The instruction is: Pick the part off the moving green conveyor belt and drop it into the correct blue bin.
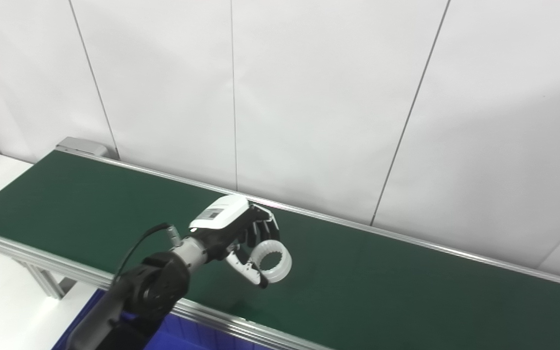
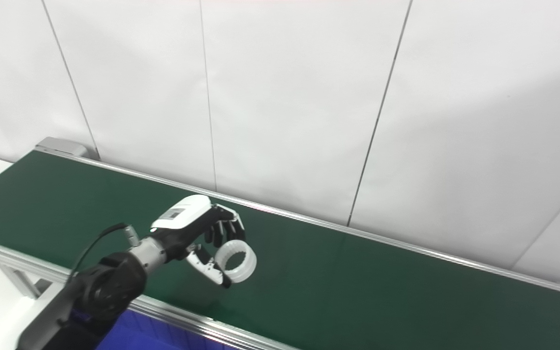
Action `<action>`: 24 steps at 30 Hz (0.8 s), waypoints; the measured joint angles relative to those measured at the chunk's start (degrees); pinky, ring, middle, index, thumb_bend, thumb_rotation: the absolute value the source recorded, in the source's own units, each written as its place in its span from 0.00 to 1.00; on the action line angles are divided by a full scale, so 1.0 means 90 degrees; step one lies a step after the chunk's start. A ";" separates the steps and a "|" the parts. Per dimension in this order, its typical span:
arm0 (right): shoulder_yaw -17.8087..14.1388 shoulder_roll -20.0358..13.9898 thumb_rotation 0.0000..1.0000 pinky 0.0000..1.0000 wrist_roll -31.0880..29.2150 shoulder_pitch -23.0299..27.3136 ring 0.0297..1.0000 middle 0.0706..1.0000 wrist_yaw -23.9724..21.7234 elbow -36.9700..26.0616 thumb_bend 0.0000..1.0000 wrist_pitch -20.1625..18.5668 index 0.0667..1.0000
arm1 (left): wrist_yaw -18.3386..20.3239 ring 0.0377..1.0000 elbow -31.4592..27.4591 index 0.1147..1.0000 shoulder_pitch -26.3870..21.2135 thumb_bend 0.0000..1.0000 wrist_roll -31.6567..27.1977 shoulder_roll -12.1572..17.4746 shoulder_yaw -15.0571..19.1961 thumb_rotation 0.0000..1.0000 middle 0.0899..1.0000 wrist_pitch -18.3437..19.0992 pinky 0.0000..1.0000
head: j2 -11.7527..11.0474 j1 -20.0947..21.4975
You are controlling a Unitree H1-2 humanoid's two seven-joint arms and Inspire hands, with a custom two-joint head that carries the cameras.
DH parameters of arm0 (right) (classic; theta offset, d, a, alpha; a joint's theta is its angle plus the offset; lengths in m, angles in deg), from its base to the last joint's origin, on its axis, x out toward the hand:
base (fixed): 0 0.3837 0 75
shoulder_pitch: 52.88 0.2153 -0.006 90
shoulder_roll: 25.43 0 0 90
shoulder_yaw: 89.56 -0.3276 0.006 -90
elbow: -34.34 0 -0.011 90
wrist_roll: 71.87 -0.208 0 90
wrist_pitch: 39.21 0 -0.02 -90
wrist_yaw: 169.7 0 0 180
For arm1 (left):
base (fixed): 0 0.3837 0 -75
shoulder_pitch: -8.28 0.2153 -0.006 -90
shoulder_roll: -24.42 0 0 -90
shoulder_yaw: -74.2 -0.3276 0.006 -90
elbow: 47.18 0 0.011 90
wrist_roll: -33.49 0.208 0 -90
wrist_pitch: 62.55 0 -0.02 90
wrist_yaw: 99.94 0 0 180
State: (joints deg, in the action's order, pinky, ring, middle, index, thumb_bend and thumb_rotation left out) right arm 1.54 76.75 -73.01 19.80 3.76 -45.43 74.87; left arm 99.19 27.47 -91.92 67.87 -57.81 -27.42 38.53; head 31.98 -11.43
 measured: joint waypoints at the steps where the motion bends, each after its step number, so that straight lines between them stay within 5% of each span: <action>1: -0.0010 0.0004 0.91 0.71 -0.0019 0.0002 0.77 0.81 -0.0015 -0.0005 0.55 0.0000 0.90 | 0.0060 0.37 -0.0159 0.43 0.0067 0.50 -0.0073 -0.0010 0.0061 0.00 0.40 0.0069 0.37 | 0.0001 0.0000; 6: -0.0107 -0.0027 0.88 0.71 -0.0057 -0.0011 0.77 0.81 -0.0065 -0.0126 0.55 0.0000 0.90 | 0.0221 0.39 -0.0691 0.43 0.0342 0.50 -0.0403 -0.0075 0.0197 0.00 0.42 0.0327 0.37 | 0.0897 0.0195; 8: -0.0147 -0.0054 0.87 0.71 -0.0061 -0.0058 0.78 0.82 -0.0071 -0.0289 0.55 0.0000 0.90 | 0.0301 0.39 -0.0855 0.43 0.0453 0.50 -0.0546 -0.0123 0.0225 0.00 0.43 0.0422 0.37 | 0.0957 0.0205; 10: -0.0187 -0.0096 0.85 0.71 -0.0085 -0.0086 0.78 0.81 -0.0079 -0.0394 0.57 0.0000 0.90 | 0.0409 0.40 -0.1014 0.43 0.0549 0.50 -0.0686 -0.0147 0.0228 0.00 0.44 0.0499 0.37 | 0.1444 0.0186; 24: -0.0444 -0.0362 0.81 0.67 -0.0412 -0.0075 0.74 0.78 -0.0174 -0.0755 0.65 0.0000 0.88 | 0.0608 0.41 -0.1541 0.41 0.1133 0.50 -0.0750 -0.0194 0.0227 0.00 0.46 0.1073 0.37 | 0.1983 -0.0185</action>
State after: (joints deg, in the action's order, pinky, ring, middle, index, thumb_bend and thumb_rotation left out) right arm -2.46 73.49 -76.72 19.12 2.20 -52.22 74.87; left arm 104.66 13.60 -81.72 61.13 -59.56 -25.38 48.18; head 49.83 -13.09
